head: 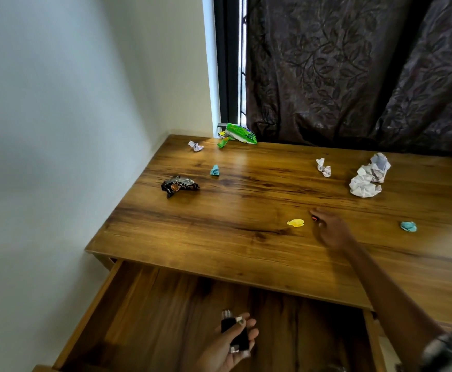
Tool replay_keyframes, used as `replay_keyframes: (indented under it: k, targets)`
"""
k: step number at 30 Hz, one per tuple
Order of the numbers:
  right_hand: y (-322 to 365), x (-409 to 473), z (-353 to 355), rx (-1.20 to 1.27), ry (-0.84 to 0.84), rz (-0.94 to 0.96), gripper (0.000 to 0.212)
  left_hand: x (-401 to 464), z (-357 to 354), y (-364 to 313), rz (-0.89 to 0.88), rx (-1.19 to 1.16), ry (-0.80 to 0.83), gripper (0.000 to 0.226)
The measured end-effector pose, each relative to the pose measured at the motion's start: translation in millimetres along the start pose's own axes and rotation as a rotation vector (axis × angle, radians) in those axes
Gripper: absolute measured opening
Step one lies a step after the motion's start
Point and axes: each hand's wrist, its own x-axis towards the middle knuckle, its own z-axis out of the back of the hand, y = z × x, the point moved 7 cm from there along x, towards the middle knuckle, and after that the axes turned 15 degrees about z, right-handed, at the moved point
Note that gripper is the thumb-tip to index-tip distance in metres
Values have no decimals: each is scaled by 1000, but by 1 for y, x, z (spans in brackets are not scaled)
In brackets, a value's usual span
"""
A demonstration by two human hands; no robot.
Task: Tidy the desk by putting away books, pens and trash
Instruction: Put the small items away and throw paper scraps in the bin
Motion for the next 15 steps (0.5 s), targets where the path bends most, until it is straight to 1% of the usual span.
replay_keyframes:
  k: [2,7,10,13,15]
  targets:
    - [-2,-3,-8,-100,-17,13,40,3,3,4,11,35,-23,24]
    - [3,-35,-1,-145,-313,-54,28,12,9,13,-7,113,-90,22]
    - [2,-70,-2,-84,-410,-121,25,15,13,26,-16,250,-138,24]
    - [2,-104,-4,7,-441,-155,23,18,13,42,-13,489,-198,26]
    - [2,-123,-2,119,-450,-199,20,20,12,44,-41,623,-234,22]
